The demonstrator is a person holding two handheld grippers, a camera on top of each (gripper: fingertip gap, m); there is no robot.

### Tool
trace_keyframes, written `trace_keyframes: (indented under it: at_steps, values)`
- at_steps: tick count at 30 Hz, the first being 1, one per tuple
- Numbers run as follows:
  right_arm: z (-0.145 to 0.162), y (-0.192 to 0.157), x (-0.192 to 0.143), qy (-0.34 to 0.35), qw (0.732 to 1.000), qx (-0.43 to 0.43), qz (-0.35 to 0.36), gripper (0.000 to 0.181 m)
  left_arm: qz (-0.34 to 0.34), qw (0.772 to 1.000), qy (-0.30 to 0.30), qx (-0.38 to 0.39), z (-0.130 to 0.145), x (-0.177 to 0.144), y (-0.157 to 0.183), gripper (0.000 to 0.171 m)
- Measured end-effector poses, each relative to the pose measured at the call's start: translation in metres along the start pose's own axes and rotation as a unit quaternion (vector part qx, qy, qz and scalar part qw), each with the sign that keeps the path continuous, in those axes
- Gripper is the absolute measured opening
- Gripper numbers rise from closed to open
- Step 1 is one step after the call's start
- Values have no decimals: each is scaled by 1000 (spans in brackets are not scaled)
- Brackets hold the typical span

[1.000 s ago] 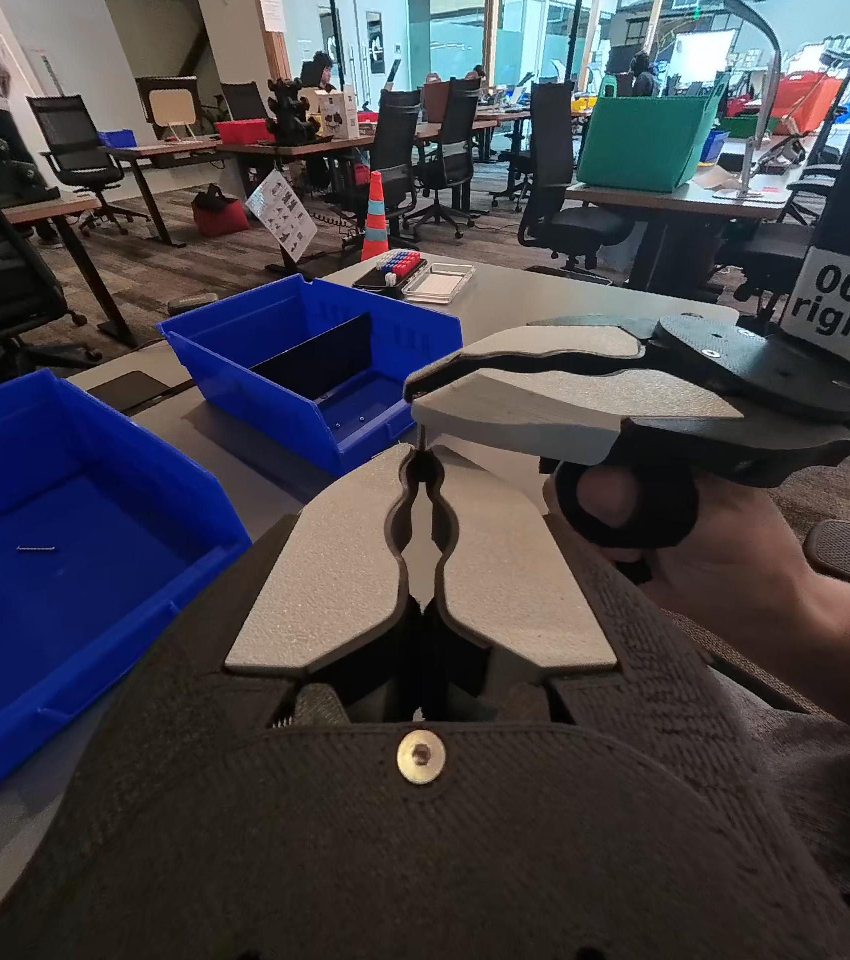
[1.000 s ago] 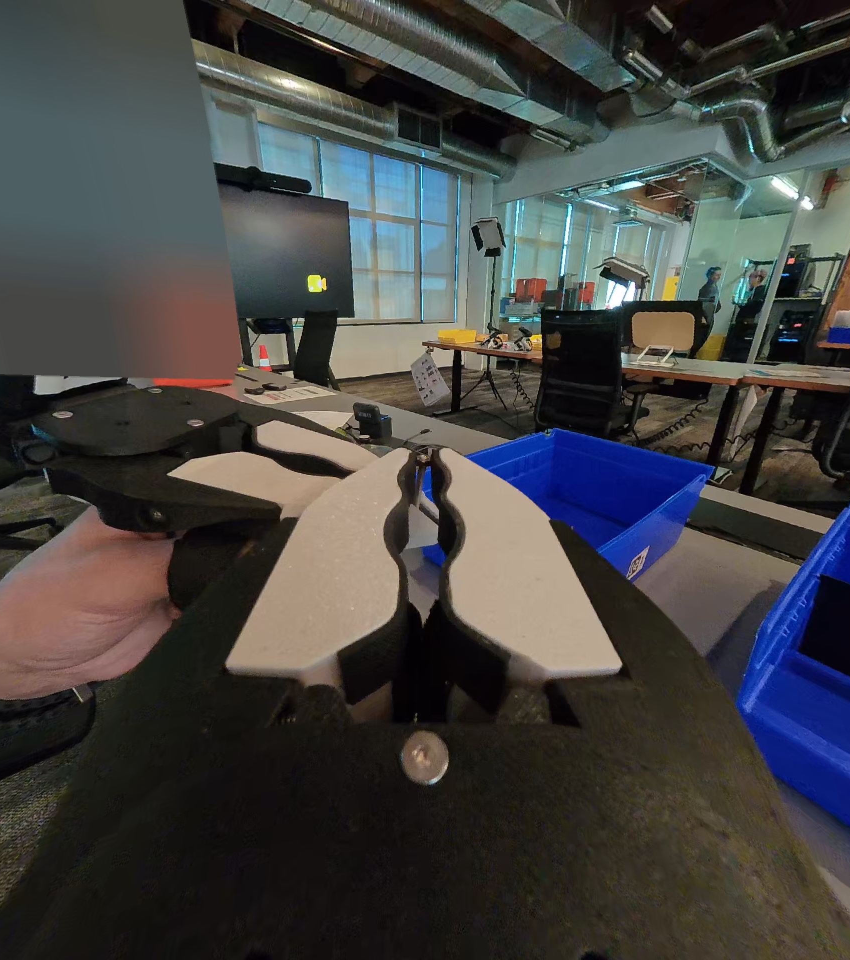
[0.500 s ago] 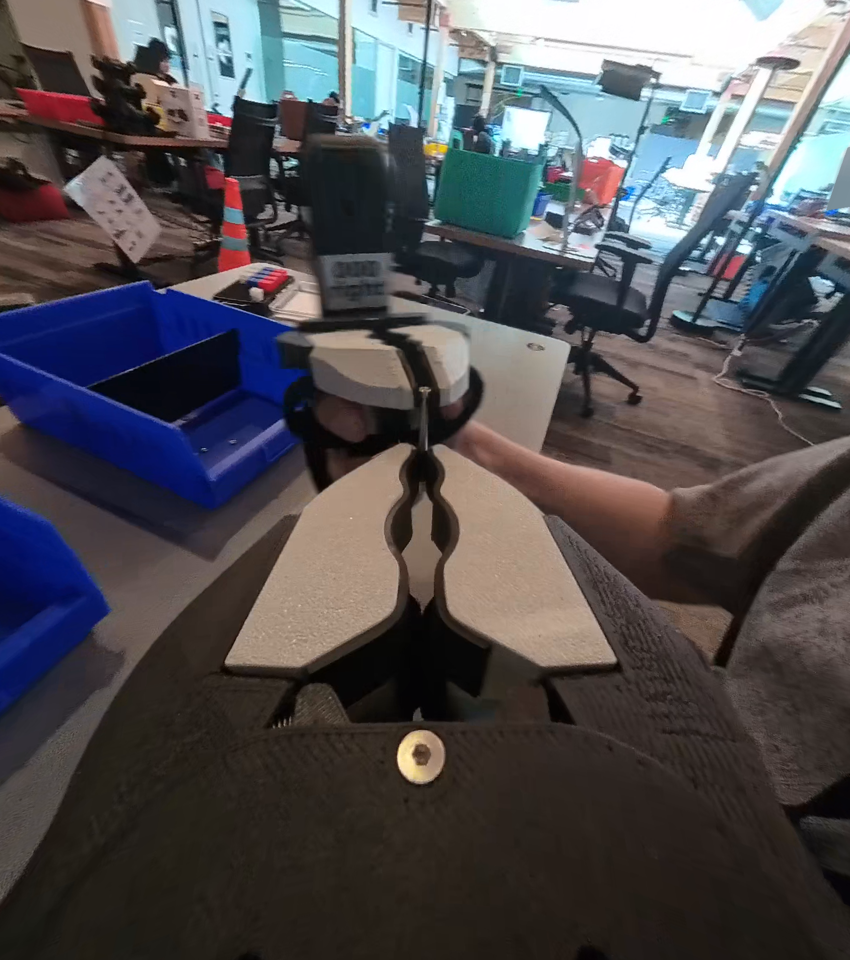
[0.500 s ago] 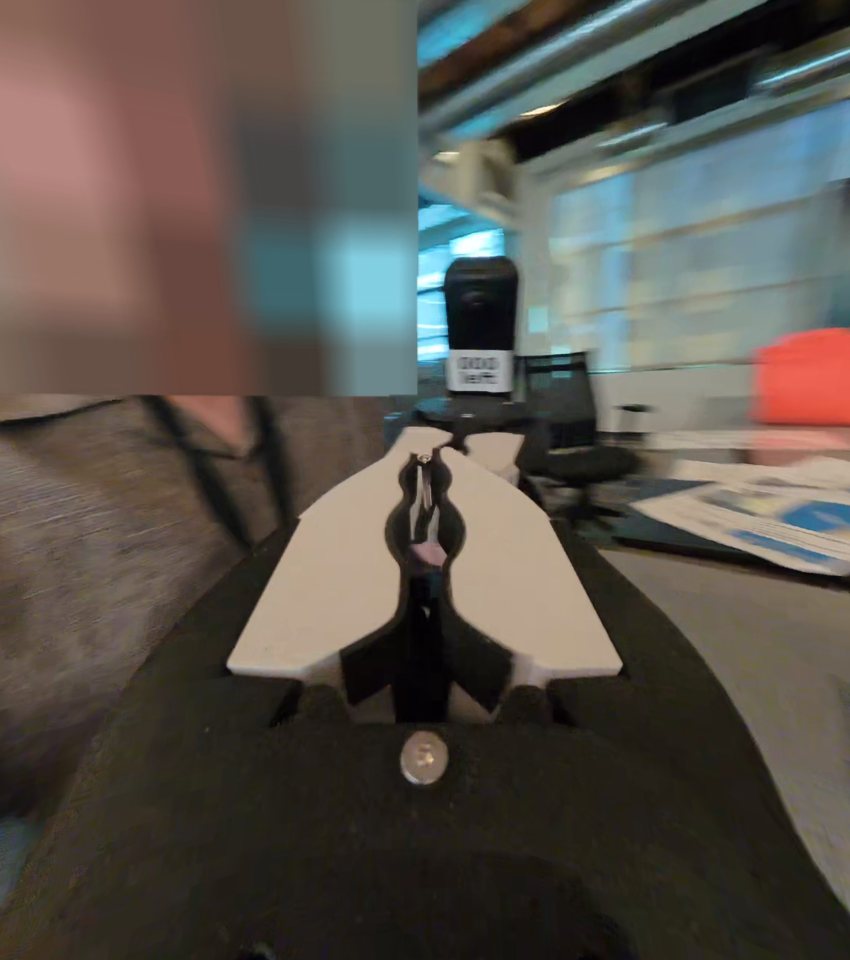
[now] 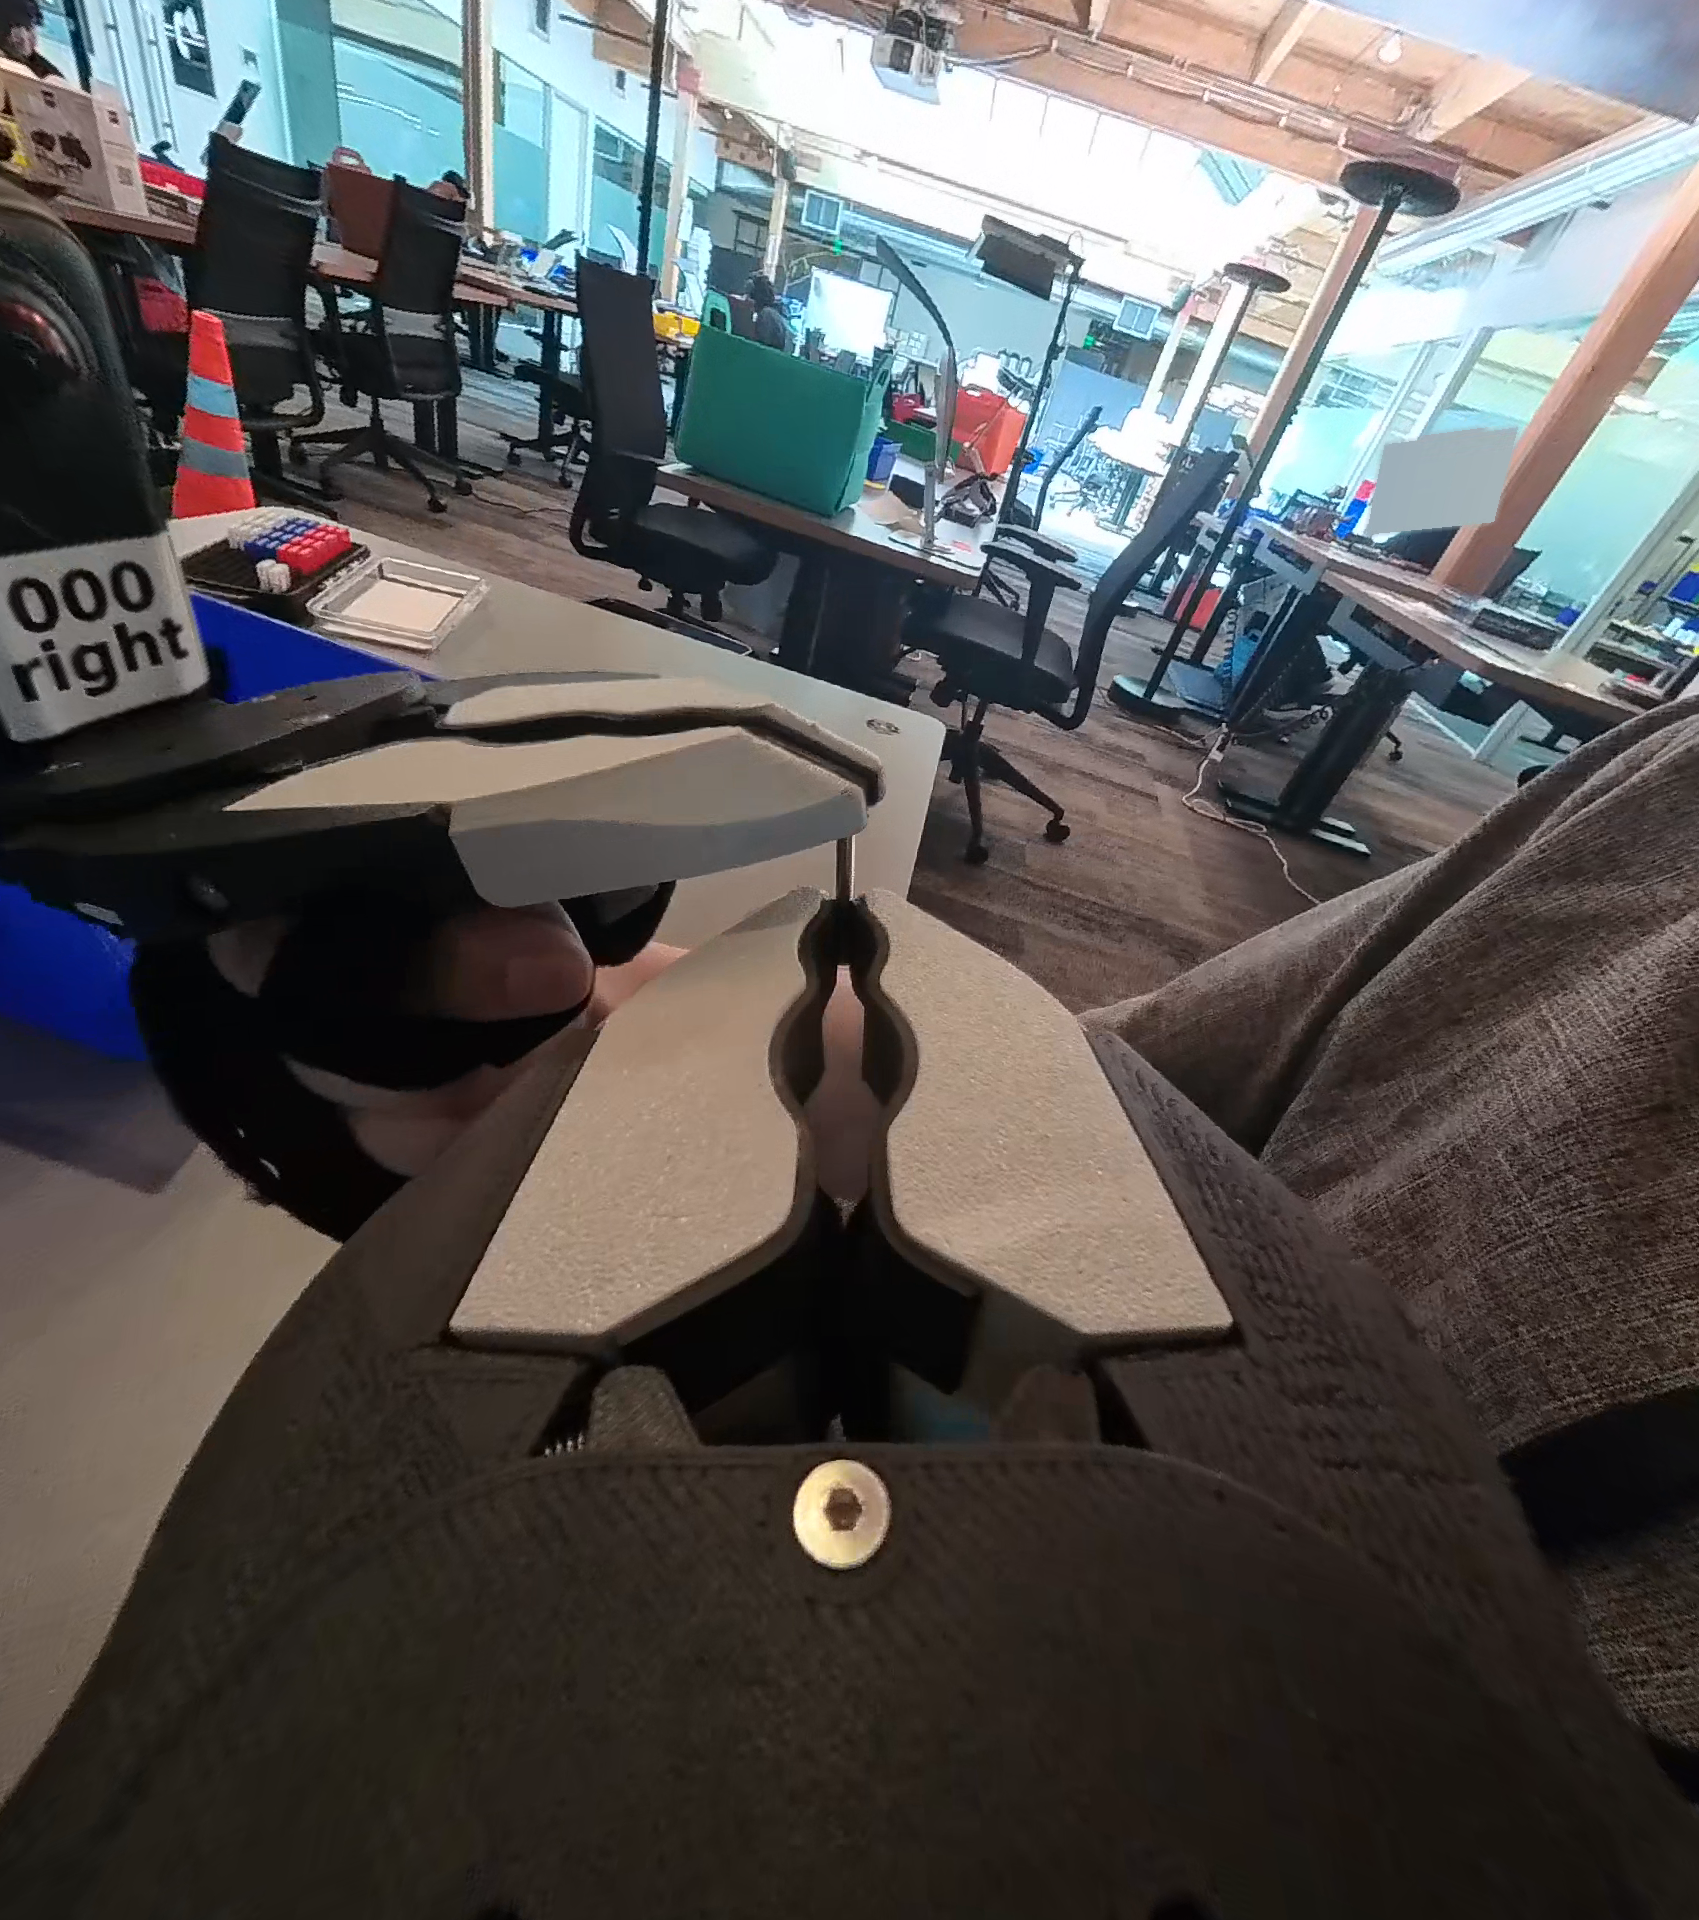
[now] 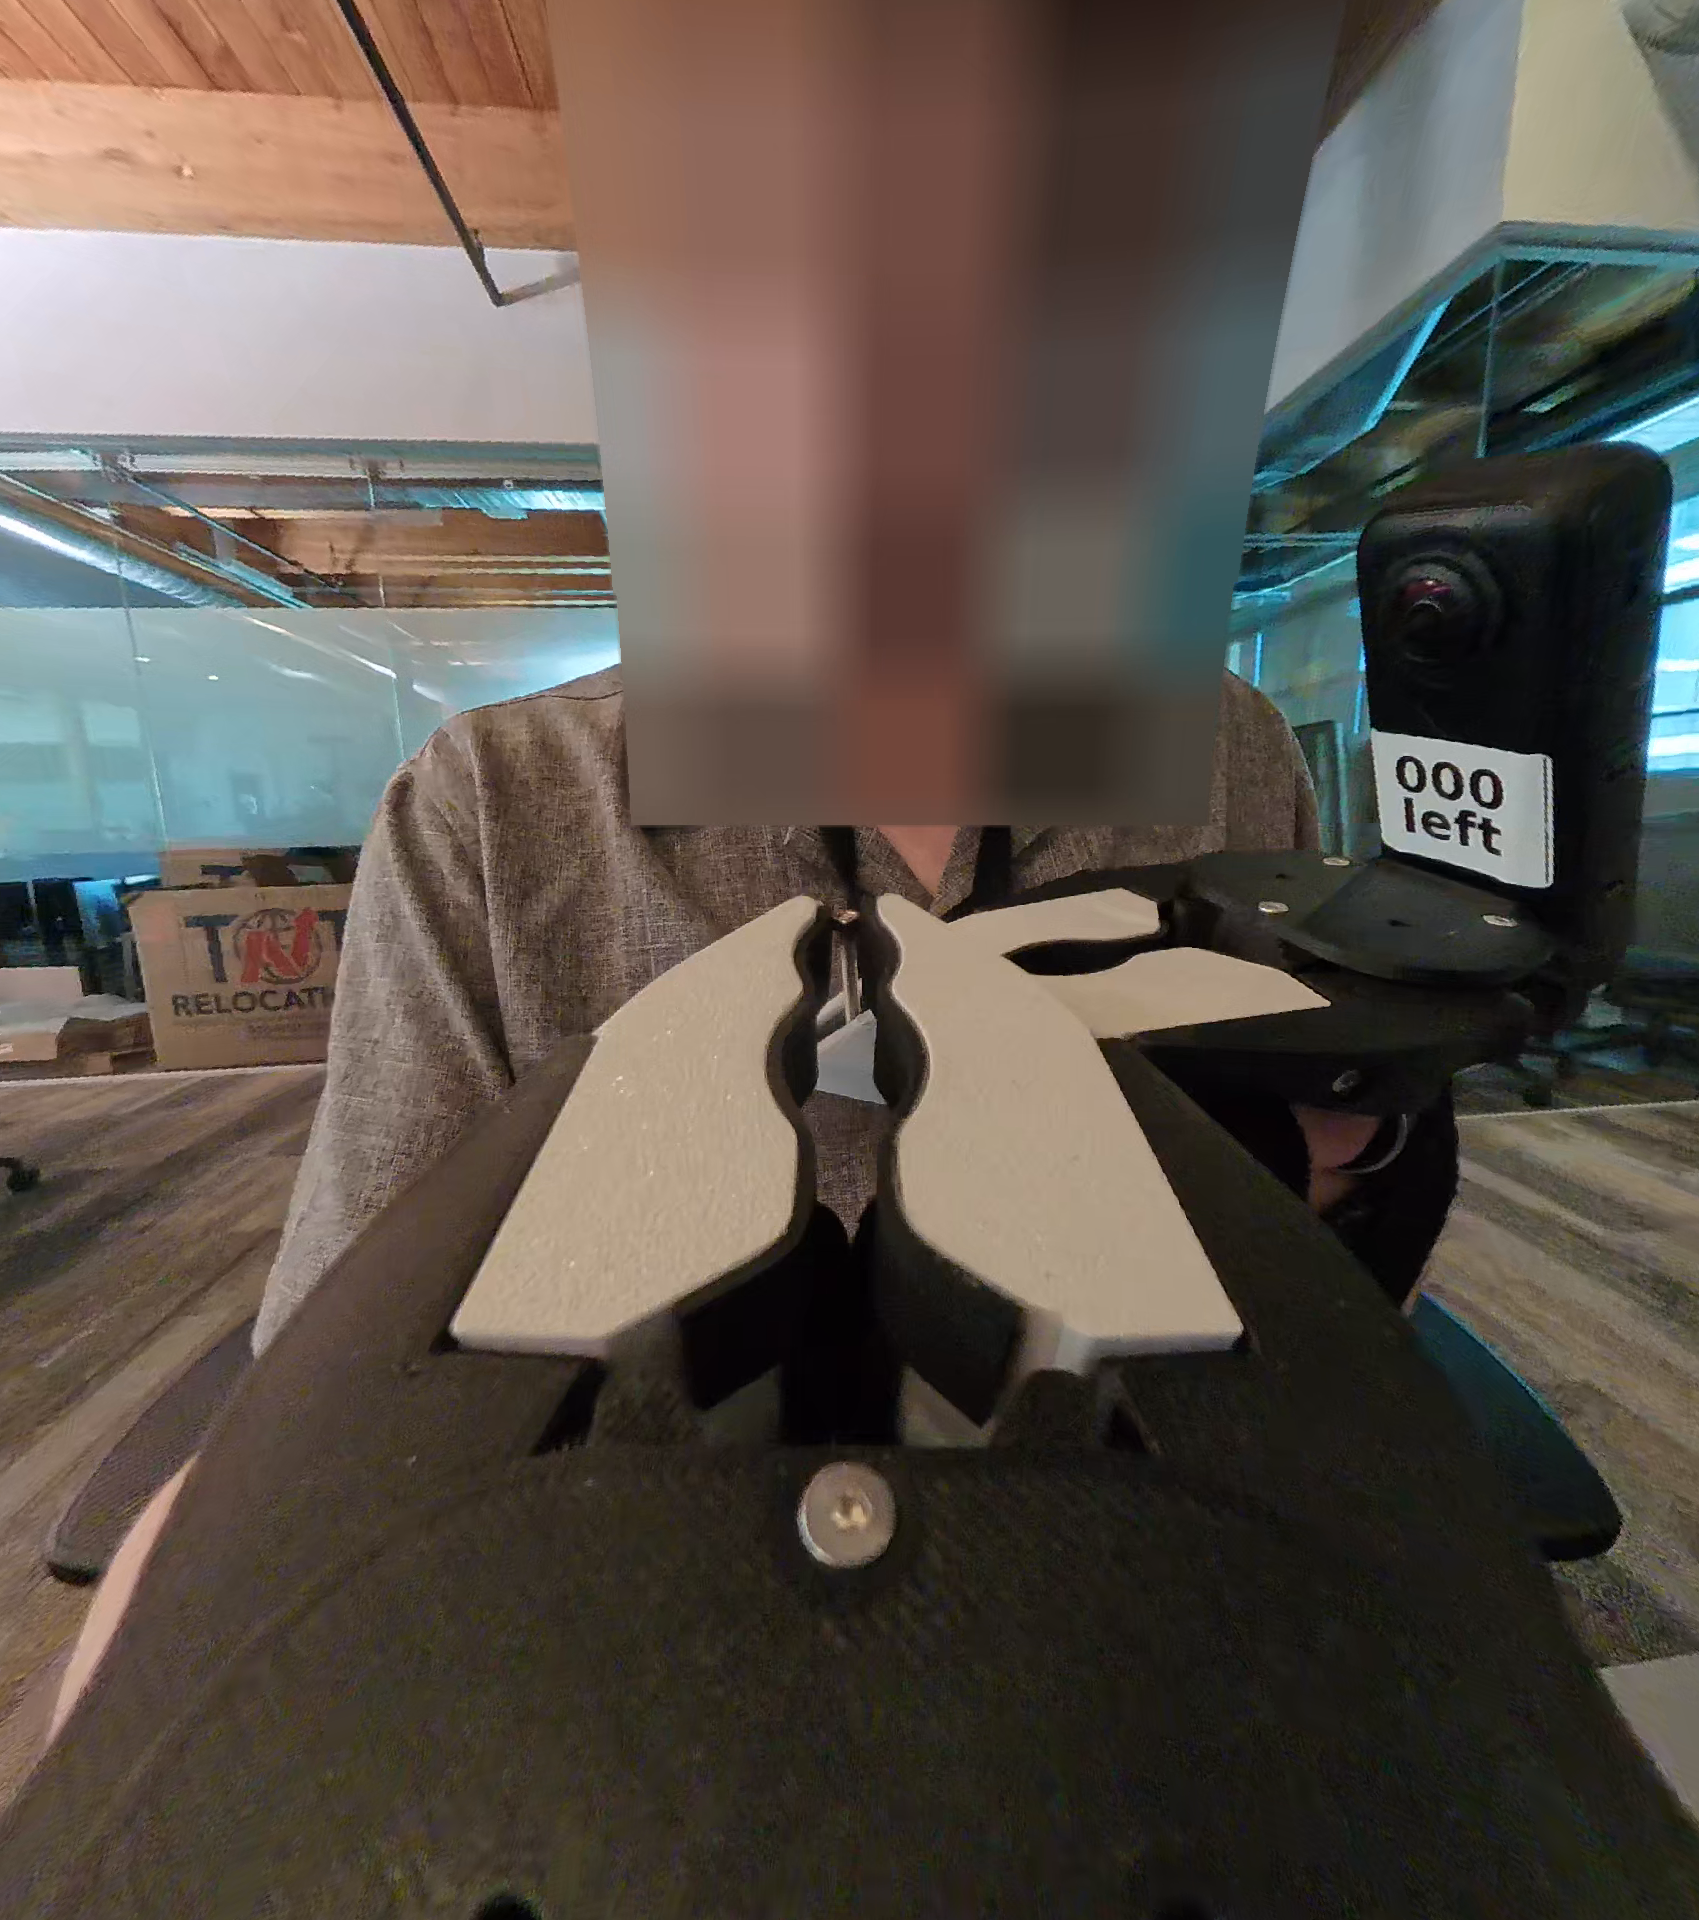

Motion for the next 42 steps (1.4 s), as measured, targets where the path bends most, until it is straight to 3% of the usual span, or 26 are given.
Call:
trace_keyframes:
  at_steps: [3,6,10,13,15,16,18,20,21,24,26,31,36,42]
  values:
    - [0,-1,-2,9,1000,0,28,5,-5,1000,2,-1,-1,-2,-2,2]
    - [-3,-2,-4,22,999,7,48,21,-12,1000,3,-2,-1,-3,-5,2]
    - [-4,-7,-10,36,997,2,75,28,-24,1000,3,4,-3,-5,-6,2]
    - [-10,-10,-18,78,974,-30,210,31,-55,998,5,11,-4,-11,-12,2]
    - [-12,-9,-20,70,913,-59,399,37,-106,994,2,23,-5,-16,-21,2]
    - [-14,-8,-25,73,852,-82,513,40,-135,990,0,30,-5,-19,-26,2]
    - [-19,-18,-22,103,731,-142,659,46,-183,982,-4,40,-3,-22,-35,2]
    - [-17,-31,-11,108,611,-194,760,53,-214,976,-8,45,-1,-24,-40,2]
    - [-14,-34,-3,87,563,-210,795,48,-224,973,-8,47,0,-25,-42,2]
    - [-4,-24,17,5,472,-208,856,44,-247,967,-6,53,0,-27,-45,2]
    - [2,-12,22,-31,455,-192,869,40,-257,965,-1,58,-1,-28,-45,2]
    - [8,5,21,-29,472,-169,865,29,-277,958,-2,75,-2,-29,-43,2]
    - [6,5,21,-21,467,-175,866,11,-280,957,0,75,-2,-30,-45,2]
    - [7,7,20,-15,469,-171,866,11,-277,958,-4,76,0,-28,-45,2]
Point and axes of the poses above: each gripper's, where its closed fingertips meet, x out along the fingers, z out of its underside, y = z × x across the jaws, the point moved 6 cm from there along -x, back along the fingers, and after that the axes turned 7 degrees about -y, right-handed, at the moved point
